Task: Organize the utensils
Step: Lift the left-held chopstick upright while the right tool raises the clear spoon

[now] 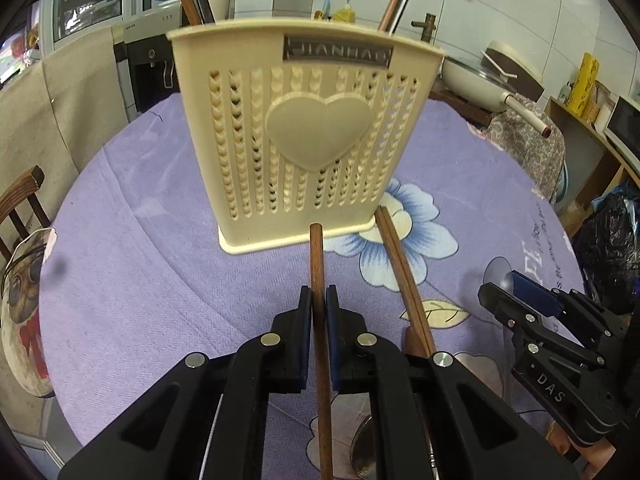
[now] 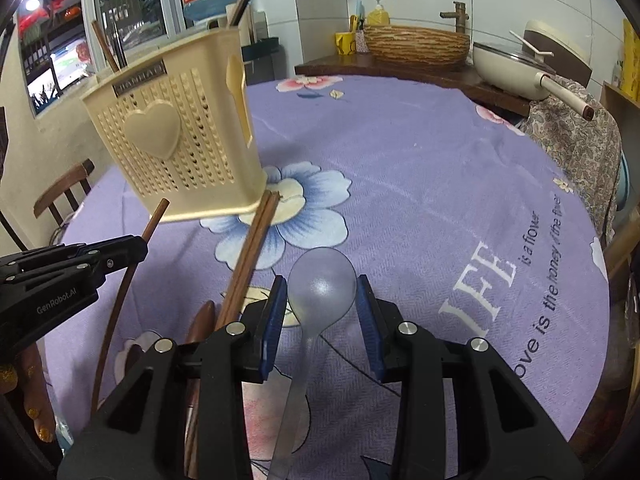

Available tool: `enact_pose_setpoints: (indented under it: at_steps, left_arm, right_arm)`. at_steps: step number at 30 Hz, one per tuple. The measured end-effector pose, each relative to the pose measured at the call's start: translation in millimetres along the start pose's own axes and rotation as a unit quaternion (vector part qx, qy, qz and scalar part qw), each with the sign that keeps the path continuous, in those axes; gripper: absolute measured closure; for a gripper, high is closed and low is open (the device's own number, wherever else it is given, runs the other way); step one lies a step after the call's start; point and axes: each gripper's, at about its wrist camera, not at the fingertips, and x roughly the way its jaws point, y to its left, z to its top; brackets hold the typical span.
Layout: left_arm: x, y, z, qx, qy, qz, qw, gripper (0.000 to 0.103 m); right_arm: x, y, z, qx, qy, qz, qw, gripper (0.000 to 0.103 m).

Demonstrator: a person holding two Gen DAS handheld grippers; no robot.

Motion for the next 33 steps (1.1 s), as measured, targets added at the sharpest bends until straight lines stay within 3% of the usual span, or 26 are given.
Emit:
enact_pose_setpoints:
  at_steps: [14,15,17,25,26,28,29,33]
  left_arm:
    - [-59,7,19,-0.005,-0.076,-0.005,0.9971,0.096]
    - [-61,7,21,-0.006,-0.079,-0.005,0.9968,0.096]
    - [-65,10,23,-0.009,-0.086,-0.004,0.9962,0.096]
    - [-65,13,23,-0.013,-0.087,-0.004,0.9961,0.096]
    - [-66,14,22,-0.013,-0.087,-0.004,0.9961,0.096]
    - [-66,15,21,-0.015,-0.088,-0.004,0.9960,0.096]
    - [-67,16,22,-0.016,-0.088,-0.006,0.9960,0.096]
    - [-70,16,22,-0.014,-0.092,-0.007,0.9956,0.096]
  right_arm:
    - [-57,7,17,-0.006,-0.073,0.021,0.997,0.067]
    - [-61,7,18,-0.006,-0.076,0.020,0.997,0.069]
    - [-65,9,19,-0.010,-0.080,0.020,0.997,0.091]
    - [-52,8,20,-0.009,-0.062,0.024,0.998,0.092]
    - [-50,7,19,-0.008,-0.061,0.017,0.998,0.090]
    - [-45,7,18,-0.010,-0.056,0.013,0.998,0.076]
    - [-41,8,17,-0.012,-0.051,0.013,0.999,0.064]
    - [-22,15,12,-0.024,-0.021,0.009,0.999,0.061]
